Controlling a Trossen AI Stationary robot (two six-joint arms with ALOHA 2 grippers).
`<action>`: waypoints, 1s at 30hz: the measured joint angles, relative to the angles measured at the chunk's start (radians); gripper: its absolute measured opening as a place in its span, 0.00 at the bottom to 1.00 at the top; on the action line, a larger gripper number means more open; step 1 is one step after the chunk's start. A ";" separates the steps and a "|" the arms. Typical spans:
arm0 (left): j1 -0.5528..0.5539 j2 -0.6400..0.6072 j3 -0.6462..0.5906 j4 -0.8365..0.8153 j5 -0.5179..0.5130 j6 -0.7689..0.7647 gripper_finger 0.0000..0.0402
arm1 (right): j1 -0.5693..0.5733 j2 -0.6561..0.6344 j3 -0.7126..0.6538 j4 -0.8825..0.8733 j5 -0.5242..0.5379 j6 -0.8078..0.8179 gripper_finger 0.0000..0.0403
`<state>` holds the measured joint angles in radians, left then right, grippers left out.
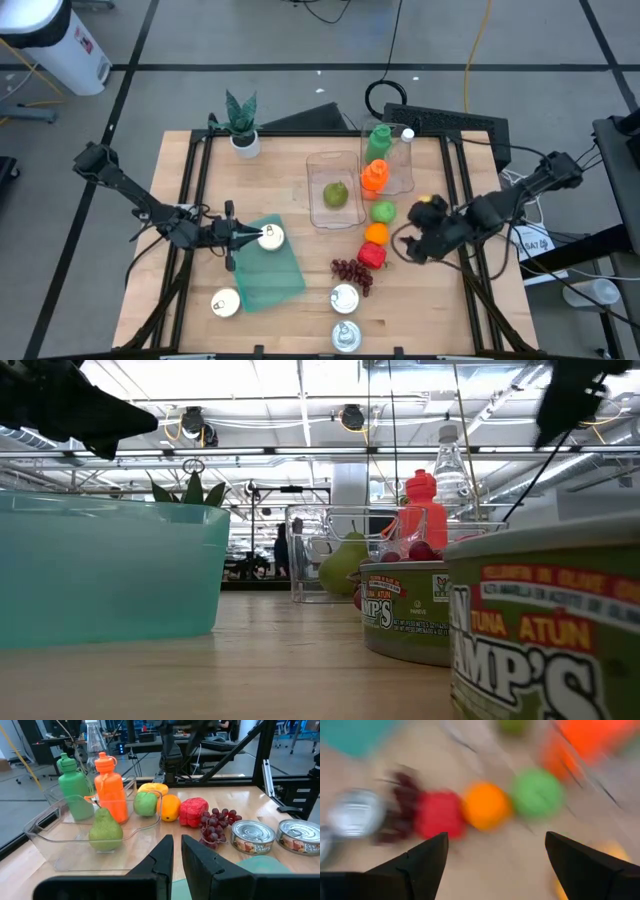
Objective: Pick & Place Food Item
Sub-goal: Put the yellow mango into the bottom transparent bin
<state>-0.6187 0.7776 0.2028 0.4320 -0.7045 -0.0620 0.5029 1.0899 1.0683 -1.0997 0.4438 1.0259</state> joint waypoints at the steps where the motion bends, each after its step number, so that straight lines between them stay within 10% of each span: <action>1: 0.002 0.000 0.000 -0.001 0.000 0.000 0.12 | -0.002 0.008 0.000 -0.071 0.000 0.083 0.78; 8: 0.019 0.000 0.000 -0.004 0.001 -0.019 0.12 | -0.042 0.055 -0.008 -0.357 0.002 0.424 0.77; 30: 0.030 0.000 0.000 -0.010 0.079 -0.049 0.12 | -0.407 -0.011 -0.258 -0.036 -0.077 0.225 0.85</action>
<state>-0.5884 0.7776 0.2031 0.4225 -0.6254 -0.1112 0.0955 1.0793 0.8100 -1.1357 0.3673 1.2505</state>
